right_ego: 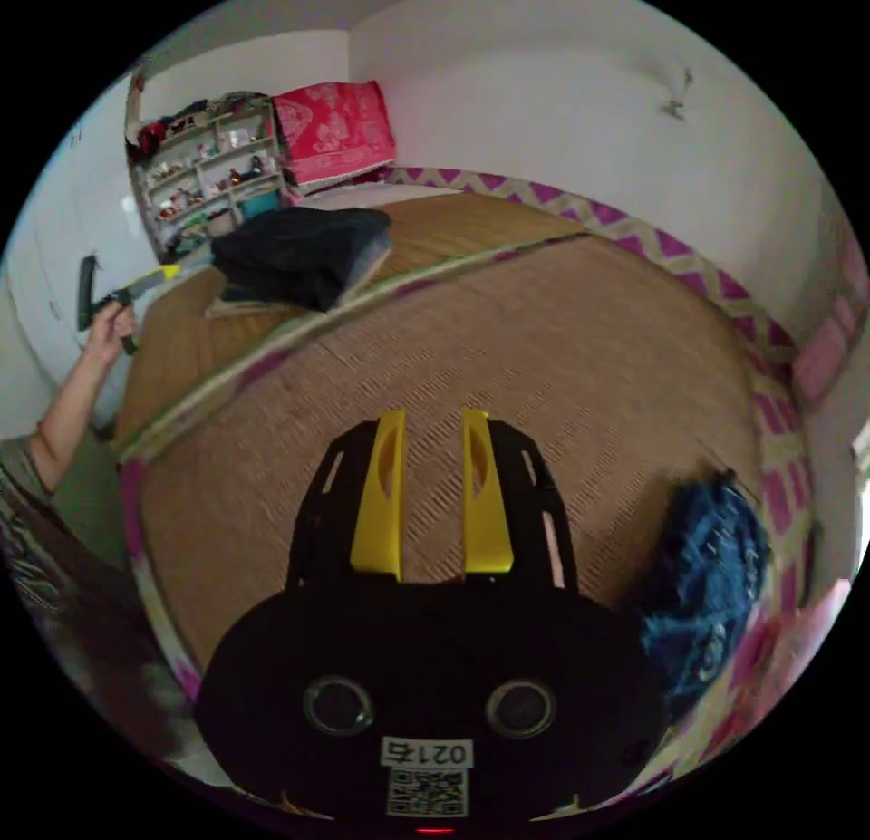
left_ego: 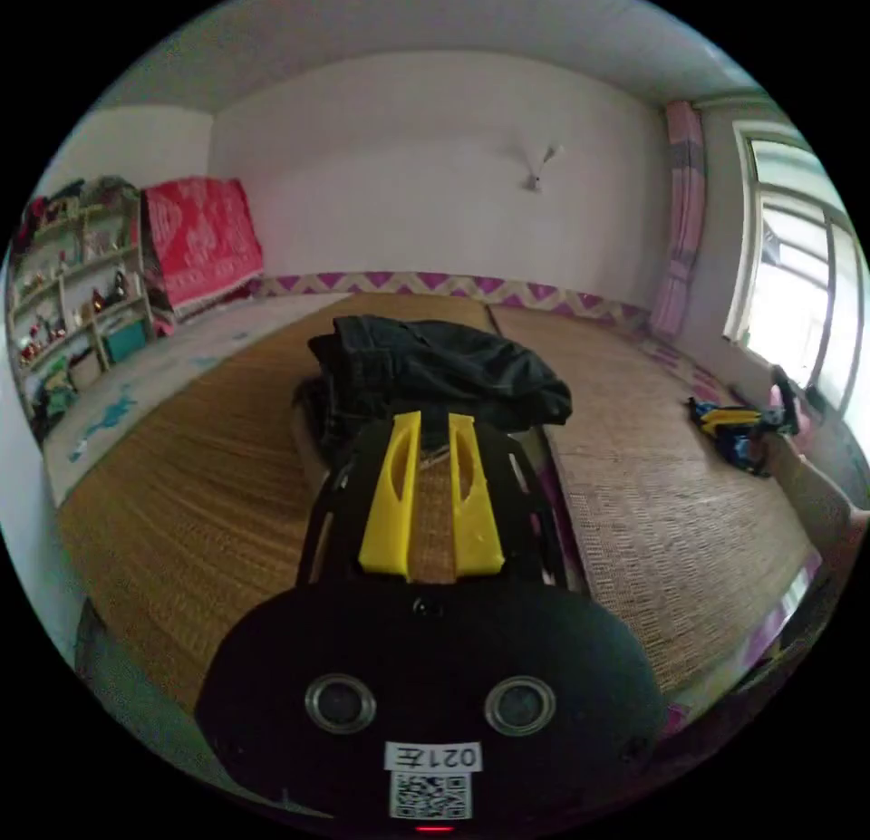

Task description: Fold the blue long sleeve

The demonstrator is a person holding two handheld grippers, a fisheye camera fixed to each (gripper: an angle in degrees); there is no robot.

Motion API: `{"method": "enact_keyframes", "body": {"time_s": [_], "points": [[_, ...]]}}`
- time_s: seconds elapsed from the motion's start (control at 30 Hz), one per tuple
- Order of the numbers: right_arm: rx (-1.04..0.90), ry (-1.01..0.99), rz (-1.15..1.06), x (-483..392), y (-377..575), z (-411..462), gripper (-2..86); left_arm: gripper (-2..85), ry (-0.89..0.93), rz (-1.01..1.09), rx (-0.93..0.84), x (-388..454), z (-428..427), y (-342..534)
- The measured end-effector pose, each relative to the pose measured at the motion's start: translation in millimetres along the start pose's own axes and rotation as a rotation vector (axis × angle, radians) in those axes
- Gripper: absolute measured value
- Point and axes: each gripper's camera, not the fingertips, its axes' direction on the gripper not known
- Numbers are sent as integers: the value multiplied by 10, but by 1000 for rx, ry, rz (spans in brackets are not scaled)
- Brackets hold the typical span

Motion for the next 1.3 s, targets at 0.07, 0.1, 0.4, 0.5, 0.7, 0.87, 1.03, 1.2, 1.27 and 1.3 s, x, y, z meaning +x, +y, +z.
{"method": "enact_keyframes", "body": {"time_s": [0.07,0.1,0.4,0.5,0.7,0.87,1.03,1.2,1.27,1.3], "points": [[22,199,35,73,399,-208,124,40,-59,-32,12,323,-82,260],[20,317,68,157,631,-306,133,34,-10,-44,-25,499,-86,404],[-173,434,156,311,1235,-317,161,-9,244,39,-257,1842,89,1118],[-217,543,104,105,1205,-136,123,-9,260,113,-289,2258,145,1260],[-270,765,-18,-240,1155,75,49,-10,284,106,-399,2576,316,1486],[-262,687,155,-303,846,-250,38,-10,357,39,-412,2578,305,1647],[-144,564,79,-942,398,-785,40,-10,392,30,-434,2597,306,1800],[-165,311,-109,-2243,2,-771,41,-10,523,-68,-551,2485,435,1980],[-179,217,-165,-2690,12,-646,41,-10,534,-98,-549,2436,400,2043],[-187,157,-197,-2964,57,-554,42,-10,535,-120,-531,2397,347,2087]]}}
